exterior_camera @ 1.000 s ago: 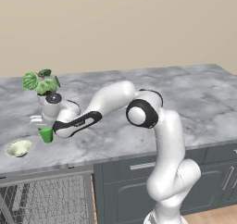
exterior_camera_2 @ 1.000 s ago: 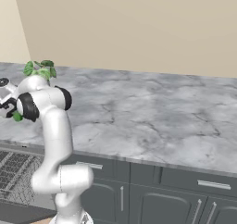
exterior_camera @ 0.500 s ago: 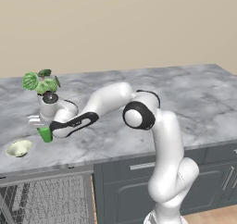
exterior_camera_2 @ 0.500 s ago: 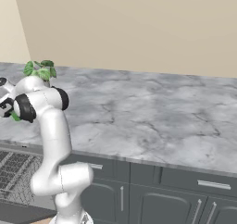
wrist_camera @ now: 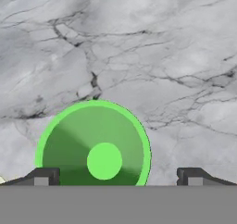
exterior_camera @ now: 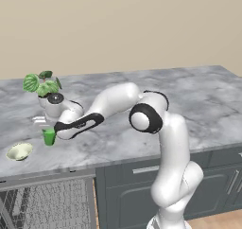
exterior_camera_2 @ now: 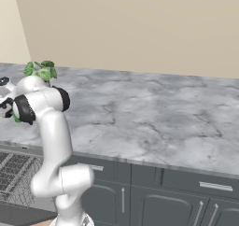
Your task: Pick up the cup and bowl from the counter, place them in the dishwasher, and close the dishwasher door.
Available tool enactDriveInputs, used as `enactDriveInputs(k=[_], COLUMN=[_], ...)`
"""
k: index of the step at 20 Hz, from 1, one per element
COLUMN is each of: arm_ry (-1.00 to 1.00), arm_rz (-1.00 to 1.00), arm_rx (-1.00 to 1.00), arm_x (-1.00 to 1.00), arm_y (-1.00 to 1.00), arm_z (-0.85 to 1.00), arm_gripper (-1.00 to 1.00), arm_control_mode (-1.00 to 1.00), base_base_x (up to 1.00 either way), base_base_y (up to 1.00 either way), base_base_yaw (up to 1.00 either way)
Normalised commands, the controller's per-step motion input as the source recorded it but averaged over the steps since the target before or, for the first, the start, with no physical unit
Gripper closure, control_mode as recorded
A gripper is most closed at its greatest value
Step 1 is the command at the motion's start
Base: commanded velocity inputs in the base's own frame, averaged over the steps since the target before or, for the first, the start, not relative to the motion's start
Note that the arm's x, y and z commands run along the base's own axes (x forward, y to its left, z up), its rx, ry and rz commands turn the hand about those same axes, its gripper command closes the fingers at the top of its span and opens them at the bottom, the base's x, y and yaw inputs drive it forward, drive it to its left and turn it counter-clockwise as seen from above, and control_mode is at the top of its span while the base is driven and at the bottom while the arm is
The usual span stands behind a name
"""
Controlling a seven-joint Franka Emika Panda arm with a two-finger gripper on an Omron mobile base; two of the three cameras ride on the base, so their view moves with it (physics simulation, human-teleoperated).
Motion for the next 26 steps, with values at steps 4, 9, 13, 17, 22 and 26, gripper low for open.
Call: enactDriveInputs(k=[4,9,13,17,22,26], arm_ry=[0.00,0.00,0.00,0.00,-0.06,-0.13], arm_rz=[0.00,0.00,0.00,0.00,0.00,0.00], arm_rx=[0.00,0.00,-0.03,-0.01,0.00,-0.01], arm_x=[0.00,0.25,0.42,0.24,0.00,-0.16], arm_y=[-0.30,-0.04,0.00,0.00,0.00,0.00], arm_z=[-0.17,-0.44,-0.64,-0.30,0.26,0.41], arm_gripper=[-1.00,-1.00,1.00,1.00,1.00,1.00], arm_control_mode=[-1.00,-1.00,-1.00,-1.00,-1.00,-1.00], base_base_x=[0.00,0.00,0.00,0.00,0.00,0.00], base_base_y=[0.00,0.00,0.00,0.00,0.00,0.00], base_base_yaw=[0.00,0.00,0.00,0.00,0.00,0.00])
